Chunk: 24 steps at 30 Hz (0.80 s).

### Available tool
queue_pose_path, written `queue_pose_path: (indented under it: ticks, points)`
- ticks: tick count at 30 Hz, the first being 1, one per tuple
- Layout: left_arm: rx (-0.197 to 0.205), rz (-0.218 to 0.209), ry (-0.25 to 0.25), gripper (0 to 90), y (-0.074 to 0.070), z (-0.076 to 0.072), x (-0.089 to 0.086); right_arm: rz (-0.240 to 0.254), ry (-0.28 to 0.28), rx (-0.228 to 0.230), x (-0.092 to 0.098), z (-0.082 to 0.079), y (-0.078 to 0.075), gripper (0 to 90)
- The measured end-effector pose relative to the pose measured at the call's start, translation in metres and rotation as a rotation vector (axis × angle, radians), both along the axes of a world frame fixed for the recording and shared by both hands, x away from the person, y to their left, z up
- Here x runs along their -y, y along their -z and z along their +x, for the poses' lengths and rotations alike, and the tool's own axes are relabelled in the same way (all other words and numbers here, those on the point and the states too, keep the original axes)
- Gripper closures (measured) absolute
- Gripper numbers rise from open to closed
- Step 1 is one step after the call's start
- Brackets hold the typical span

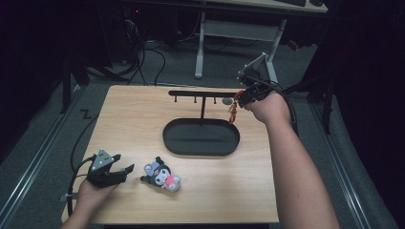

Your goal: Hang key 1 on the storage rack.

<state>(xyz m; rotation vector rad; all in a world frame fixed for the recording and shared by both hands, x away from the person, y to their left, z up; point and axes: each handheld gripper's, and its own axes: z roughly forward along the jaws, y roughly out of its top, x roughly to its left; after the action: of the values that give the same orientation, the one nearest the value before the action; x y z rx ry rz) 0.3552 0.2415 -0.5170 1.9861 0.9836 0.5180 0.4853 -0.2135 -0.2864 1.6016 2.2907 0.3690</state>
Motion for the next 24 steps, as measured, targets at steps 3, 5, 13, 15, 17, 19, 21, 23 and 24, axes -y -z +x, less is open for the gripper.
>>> queue_pose_path:
  ticks: [3,5,13,15,17,19,21,23,24]
  points:
    - [0.001,0.000,0.000,31.6,0.000,0.000,0.000,0.001,0.002,0.003,-0.002,0.001,0.000,66.8]
    - [0.000,0.001,0.001,31.6,0.000,0.000,0.000,-0.001,-0.001,0.002,-0.002,0.001,0.000,66.8]
    - [-0.002,0.001,0.002,31.6,0.000,0.000,0.000,-0.004,0.012,-0.003,-0.001,0.005,0.008,66.8]
    - [-0.002,-0.001,0.001,31.6,0.000,0.000,0.000,-0.003,0.023,-0.002,0.001,0.006,0.011,66.8]
    - [-0.003,0.001,0.002,31.6,0.000,0.000,0.000,-0.007,0.030,-0.004,0.004,0.007,0.013,66.8]
    - [-0.003,0.000,0.003,31.5,0.000,0.000,0.000,-0.009,0.036,-0.010,0.008,0.007,0.017,66.8]
    - [-0.003,0.000,0.003,31.6,0.001,0.000,0.000,-0.007,0.044,-0.015,0.010,0.007,0.021,66.8]
    - [-0.003,0.001,0.005,31.6,0.000,0.000,0.001,-0.007,0.049,-0.022,0.013,0.006,0.026,66.8]
    - [-0.003,0.003,0.005,31.6,0.000,0.000,0.001,-0.008,0.048,-0.027,0.013,0.006,0.029,66.8]
